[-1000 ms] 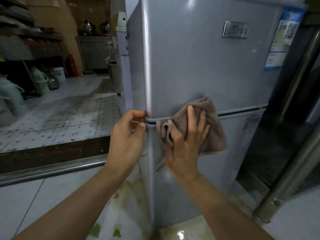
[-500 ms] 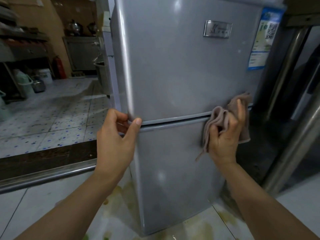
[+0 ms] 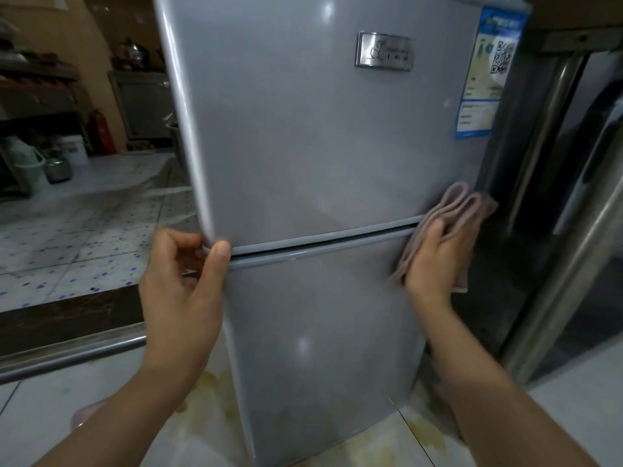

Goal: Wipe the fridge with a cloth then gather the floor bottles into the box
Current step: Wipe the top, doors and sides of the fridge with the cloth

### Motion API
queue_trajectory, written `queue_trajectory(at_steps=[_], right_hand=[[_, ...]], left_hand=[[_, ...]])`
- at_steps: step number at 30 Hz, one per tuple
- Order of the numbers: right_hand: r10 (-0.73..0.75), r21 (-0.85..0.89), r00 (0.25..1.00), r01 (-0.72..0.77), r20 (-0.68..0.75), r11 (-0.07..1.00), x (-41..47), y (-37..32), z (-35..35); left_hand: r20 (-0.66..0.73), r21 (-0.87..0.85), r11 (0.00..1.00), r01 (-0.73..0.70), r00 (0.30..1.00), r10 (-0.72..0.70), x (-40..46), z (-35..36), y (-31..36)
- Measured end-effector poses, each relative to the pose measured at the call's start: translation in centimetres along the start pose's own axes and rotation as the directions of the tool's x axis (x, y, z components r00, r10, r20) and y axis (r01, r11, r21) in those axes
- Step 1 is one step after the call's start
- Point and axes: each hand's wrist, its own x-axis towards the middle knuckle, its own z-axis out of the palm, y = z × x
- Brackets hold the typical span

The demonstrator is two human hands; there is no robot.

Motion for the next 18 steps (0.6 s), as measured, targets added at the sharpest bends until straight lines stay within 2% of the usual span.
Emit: queue_trajectory(at_steps=[2,4,8,11,14,17,18], right_hand=[[0.044,0.121,0.999,-0.044,-0.001,0.992,2.3,0.5,-0.1],[0.024,0.170,1.000,-0.024,0.002,0.985,3.0,0.9,0.0],[0.060,0.094,0.997,-0.057,-0.038,0.994,1.1,2.7,0.5],[0.183,0.032,0.983,-0.182,-0.016,0.983,-2.3,5.2,0.0],[0.350,-0.025,0.936,-0.349,0.046,0.937,-4.7,6.5,-0.6],[0.460,-0.047,0.887,-0.459,0.045,0.887,-4.6,4.9,-0.6],[0.453,-0.066,0.891,-0.450,0.030,0.890,-4.4,3.7,-0.4]], left_hand=[[0.000,0.001,1.000,-0.023,1.000,0.023,-0.1,0.1,-0.2],[-0.004,0.003,0.999,-0.032,0.999,0.032,-0.1,0.4,-0.1],[-0.021,0.025,0.999,-0.043,0.999,0.043,-0.4,0.8,-0.2],[-0.016,0.009,0.999,-0.033,0.999,0.033,-0.5,0.8,0.1],[0.009,-0.018,1.000,-0.019,1.000,0.019,-0.4,0.6,0.4],[0.084,-0.033,0.999,0.007,0.996,-0.004,-0.6,-0.4,0.3],[0.113,-0.047,0.999,0.025,0.993,-0.020,-1.0,-0.9,0.2]])
